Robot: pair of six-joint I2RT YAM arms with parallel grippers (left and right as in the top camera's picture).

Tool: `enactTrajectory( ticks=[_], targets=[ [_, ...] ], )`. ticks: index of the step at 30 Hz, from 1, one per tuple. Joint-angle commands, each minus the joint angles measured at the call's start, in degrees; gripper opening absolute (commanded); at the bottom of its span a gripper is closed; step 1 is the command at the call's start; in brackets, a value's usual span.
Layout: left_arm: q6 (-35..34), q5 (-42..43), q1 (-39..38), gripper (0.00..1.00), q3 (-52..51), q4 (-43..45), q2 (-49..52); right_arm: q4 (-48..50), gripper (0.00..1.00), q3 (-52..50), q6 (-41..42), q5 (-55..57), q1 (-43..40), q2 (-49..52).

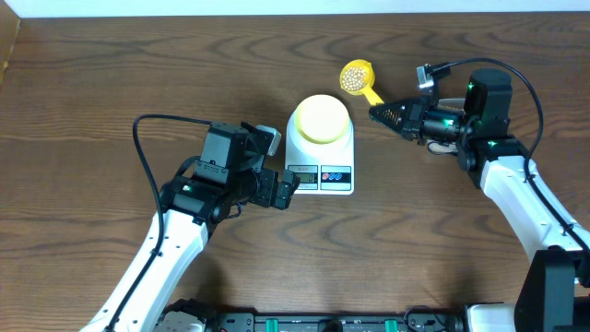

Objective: Scoop item into bowl and weigh 50g on scale

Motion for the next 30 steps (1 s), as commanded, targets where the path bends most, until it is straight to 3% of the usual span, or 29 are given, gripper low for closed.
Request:
enactTrajectory(
  ticks=[1,16,30],
  targets=[
    [0.2,-0.6,-0.1,1.00,0.1,0.1,0.2,0.0,0.01,0.0,-1.9,0.3,0.2,0.3],
    [0.2,-0.6,-0.1,1.00,0.1,0.1,0.2,-1.5,0.01,0.0,-3.1,5.4,0.8,0.3],
    [0.2,-0.6,-0.1,1.00,0.1,0.1,0.2,-1.5,0.01,0.0,-2.5,10.1,8.4,0.3]
  ],
)
